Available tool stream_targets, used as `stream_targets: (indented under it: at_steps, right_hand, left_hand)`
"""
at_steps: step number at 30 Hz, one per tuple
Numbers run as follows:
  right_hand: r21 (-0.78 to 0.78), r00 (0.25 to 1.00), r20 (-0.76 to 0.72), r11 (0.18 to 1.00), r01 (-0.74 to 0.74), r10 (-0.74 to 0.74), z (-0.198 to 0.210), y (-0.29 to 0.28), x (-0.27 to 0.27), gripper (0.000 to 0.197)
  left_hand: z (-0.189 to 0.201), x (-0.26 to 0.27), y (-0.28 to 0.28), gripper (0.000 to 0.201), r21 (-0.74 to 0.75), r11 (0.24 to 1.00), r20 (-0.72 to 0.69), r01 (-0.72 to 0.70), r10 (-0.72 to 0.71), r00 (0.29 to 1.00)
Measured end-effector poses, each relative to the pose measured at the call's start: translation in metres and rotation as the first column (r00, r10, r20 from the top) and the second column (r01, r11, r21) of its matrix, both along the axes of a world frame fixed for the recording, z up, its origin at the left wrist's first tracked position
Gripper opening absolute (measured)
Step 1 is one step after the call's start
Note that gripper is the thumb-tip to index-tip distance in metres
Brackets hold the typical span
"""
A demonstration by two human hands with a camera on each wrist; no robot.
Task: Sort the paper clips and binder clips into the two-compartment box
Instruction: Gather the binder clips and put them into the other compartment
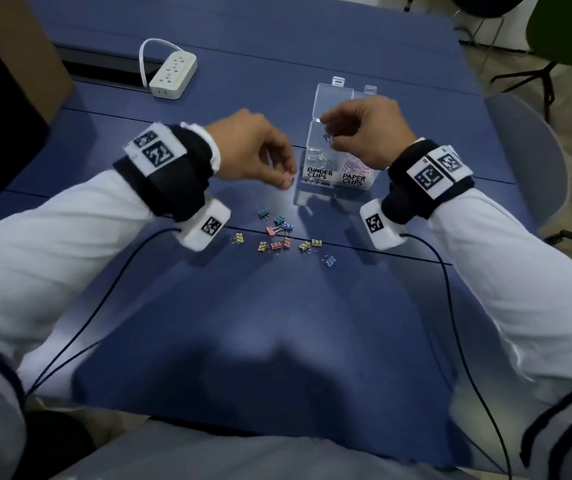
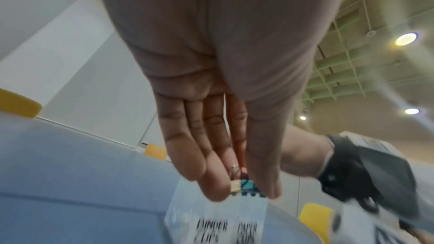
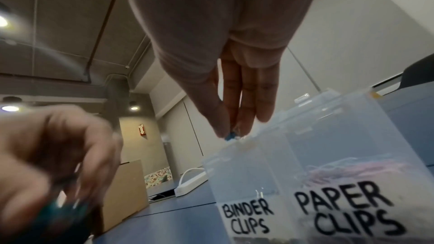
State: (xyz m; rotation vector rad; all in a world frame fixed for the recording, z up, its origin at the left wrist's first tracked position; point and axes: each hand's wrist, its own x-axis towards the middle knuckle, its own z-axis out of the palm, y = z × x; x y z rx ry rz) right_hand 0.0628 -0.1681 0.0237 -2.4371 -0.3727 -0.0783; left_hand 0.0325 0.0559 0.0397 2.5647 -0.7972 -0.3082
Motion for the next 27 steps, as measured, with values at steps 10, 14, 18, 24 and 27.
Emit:
stream_targets:
  at_steps: [10, 14, 18, 24, 27]
  right_hand:
    - [0.084, 0.982, 0.139, 0.99, 0.113, -0.124, -0.004, -0.031, -0.026, 0.03]
    - [-0.069, 0.999, 0.021, 0.996, -0.048, 0.05, 0.0, -0.028, -0.059, 0.025]
    - [-0.279, 0.944, -0.222, 0.911, -0.303, 0.246, -0.014, -0.017, -0.087, 0.036]
    - [-0.395, 0.904, -0.331, 0.831, -0.392, 0.27, -0.033, 0.001, -0.093, 0.064]
    - [-0.387, 0.905, -0.342, 0.84, -0.381, 0.253, -0.036, 0.007, -0.089, 0.061]
  left_hand:
    - [0.018, 0.069, -0.065, 0.028, -0.072, 0.995, 0.089, -0.071, 0.077, 0.993]
    - [0.004, 0.074, -0.067, 0.034, 0.025, 0.999, 0.166, -0.048, 0.043, 0.985]
    - [0.006, 0.048, -0.04, 0.025, 0.048, 0.999, 0.241, -0.001, -0.01, 0.97]
    - [-0.012, -0.006, 0.021, 0.028, 0.297, 0.952, -0.114, 0.068, -0.035, 0.993]
    - [-0.032, -0.018, 0.036, 0.036, 0.324, 0.943, -0.22, 0.077, -0.004, 0.975]
